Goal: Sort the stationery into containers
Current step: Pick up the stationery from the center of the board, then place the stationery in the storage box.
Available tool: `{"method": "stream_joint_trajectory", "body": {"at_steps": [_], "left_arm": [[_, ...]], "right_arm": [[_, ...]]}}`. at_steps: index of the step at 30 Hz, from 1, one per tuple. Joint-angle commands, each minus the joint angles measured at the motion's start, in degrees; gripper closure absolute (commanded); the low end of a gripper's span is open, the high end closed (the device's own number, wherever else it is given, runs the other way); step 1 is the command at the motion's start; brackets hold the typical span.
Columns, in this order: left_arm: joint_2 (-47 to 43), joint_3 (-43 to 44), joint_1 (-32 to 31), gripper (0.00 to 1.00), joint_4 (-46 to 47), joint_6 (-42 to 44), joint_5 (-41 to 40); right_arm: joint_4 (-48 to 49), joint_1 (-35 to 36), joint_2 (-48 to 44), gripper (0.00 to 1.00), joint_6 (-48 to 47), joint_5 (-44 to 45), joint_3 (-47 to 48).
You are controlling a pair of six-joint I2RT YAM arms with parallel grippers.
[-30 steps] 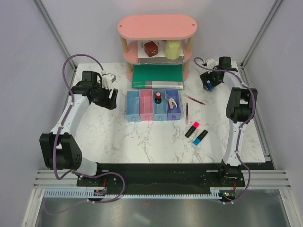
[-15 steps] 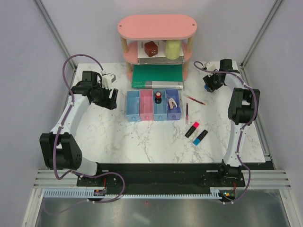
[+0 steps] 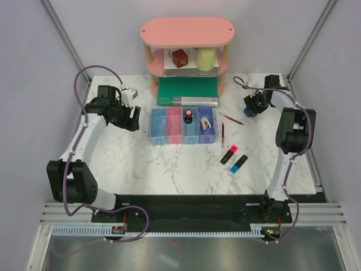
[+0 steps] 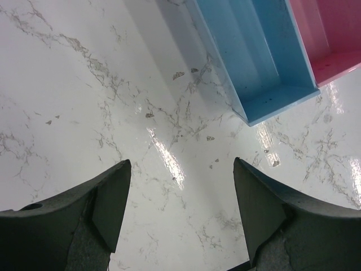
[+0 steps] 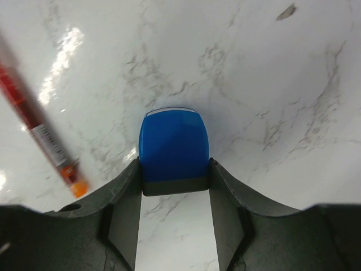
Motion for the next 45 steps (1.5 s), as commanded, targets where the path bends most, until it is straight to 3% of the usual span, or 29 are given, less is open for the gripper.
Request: {"method": "stream_joint_trajectory", "body": {"at_steps": [1,8,14,30,45], "left_arm": [[-2.3,-0.8,0.2,0.20,0.1,-1.7,2.4],[-3.3,-1.6,0.2,0.20,0.3,-1.9,3.8],[-4.4,-2.6,0.2,0.20,0.1,-1.3,4.3],[-6.8,-3.9,0.2,0.20,-0.8,0.2,4.9],[-7.5,-4.7,0.2,0.20,-1.1,1.2,5.0]], "right_arm": [[-3.4,0.1,-11.0,0.69,1.2,-6.8,-3.5],[-5.6,7.5,-24.4,0.68,1.8,-10.4,-10.0],[-5.5,17.3,-27.8,0.68,5.3,-10.7,-12.1],[-2.4,34.6,-19.6,0.68,9.7,-5.9,-9.1],[-0.3,37.5,-10.0,0.66,10.5,-2.8,-3.8]]}}
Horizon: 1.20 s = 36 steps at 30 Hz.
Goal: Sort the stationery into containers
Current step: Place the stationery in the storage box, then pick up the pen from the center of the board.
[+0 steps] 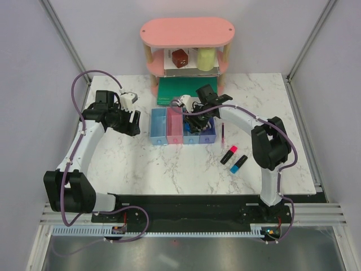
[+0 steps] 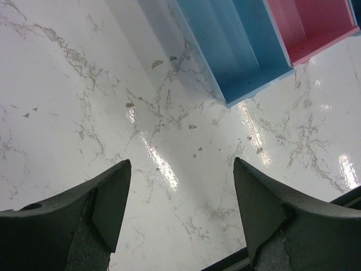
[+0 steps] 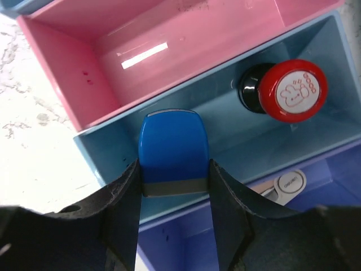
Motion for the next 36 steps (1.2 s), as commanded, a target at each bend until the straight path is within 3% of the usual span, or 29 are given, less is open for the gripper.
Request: {"method": "stream_joint_trajectory", "body": {"at_steps": [1,5,16,20,29,36], "left_arm": [[-2.2,-0.5,0.2,0.20,-0.4,1.3,1.9],[-2.5,-0.6,0.2,0.20,-0.3,1.6,1.7],[-2.3,-1.3,0.2,0.20,-0.3,1.8,2.6],[-2.4,-1.7,0.2,0.20,-0.2,1.7,2.7],[-4.8,-2.9,0.2,0.20,-0.3,3.4,1.8],[-5.4,-4.2,0.2,0.20,-0.3,4.5,2.1]], "right_arm": [[1.1,0.7,2.3,0.66,0.5,1.1,3.6],[0.9,1.2,2.2,0.55,0.2,1.6,4.2],[-1.6,1.6,-5.3,0.38,-1.3,2.6,2.1],[-1.6,1.6,-7.3,0.25,-1.7,3.4,0.8],[-1.9,0.2,-11.7,0.25,-1.5,8.7,-0.1],[-1.2,-10.7,-15.8,0.27,-0.1,10.1,-5.8]]}}
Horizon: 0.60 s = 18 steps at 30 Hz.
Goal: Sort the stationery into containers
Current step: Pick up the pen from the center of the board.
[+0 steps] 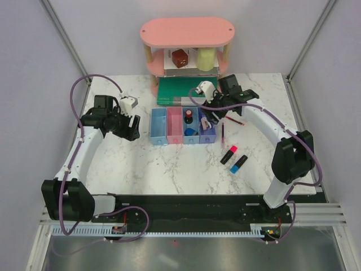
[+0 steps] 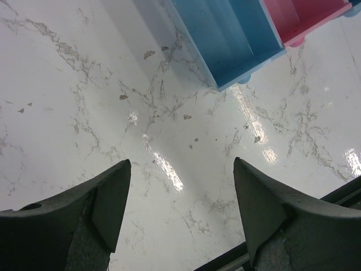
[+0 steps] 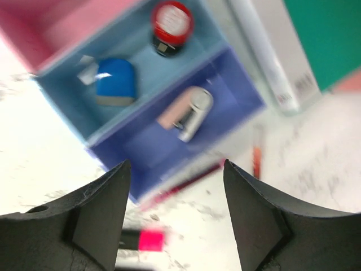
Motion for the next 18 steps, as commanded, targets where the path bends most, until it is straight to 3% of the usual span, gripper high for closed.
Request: {"method": "stream_joint_trajectory", "body": {"at_steps": [1,7,18], "left_arm": [[-0.9,-0.5,0.2,0.20,0.0,2.4,1.6],[-0.2,0.2,0.2,0.20,0.0,1.6,2.5],[-1.4,0.1,0.2,0.20,-0.9,1.8,0.8]], "right_arm": [[1.0,-7.5,-2.9,0.27,0.3,2.3,-3.2],[2.9,-13.2,2.6,0.26,-5.4,4.7,-4.8],[1.8,-16.8,18.7,0.26,-8.2,3.4,10.1]]}}
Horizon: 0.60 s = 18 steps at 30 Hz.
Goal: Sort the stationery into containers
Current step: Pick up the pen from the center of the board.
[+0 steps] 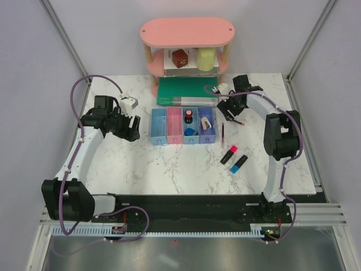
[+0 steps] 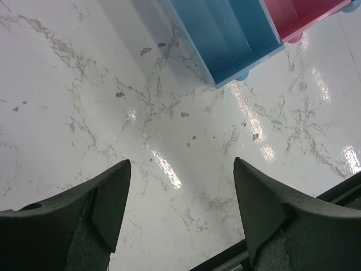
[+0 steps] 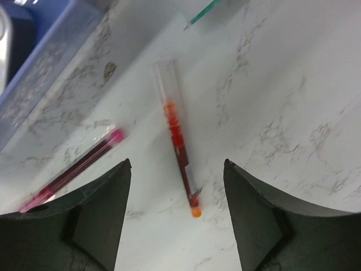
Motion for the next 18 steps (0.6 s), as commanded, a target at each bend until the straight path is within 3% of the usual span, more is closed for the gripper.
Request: {"method": "stream_joint_trajectory", "body": {"at_steps": [1,7,18], "left_arm": [[-1.4,0.6,0.2,0.20,-0.9,1.7,0.1],[-1.6,1.2,0.2,0.20,-1.7,2.2,-0.3],[-1.4,2.1,0.2,0.20,-2.6,3.1,-0.9]], "right_arm": [[0.6,-0.8,4.1,0.26,-1.9,-0.5,8.3],[-0.9,-2.2,10.1,0.27,-2.2,-2.6,13.8],[-1.5,-2.6,10.7,0.28,-2.7,-7.2,11.4]]}}
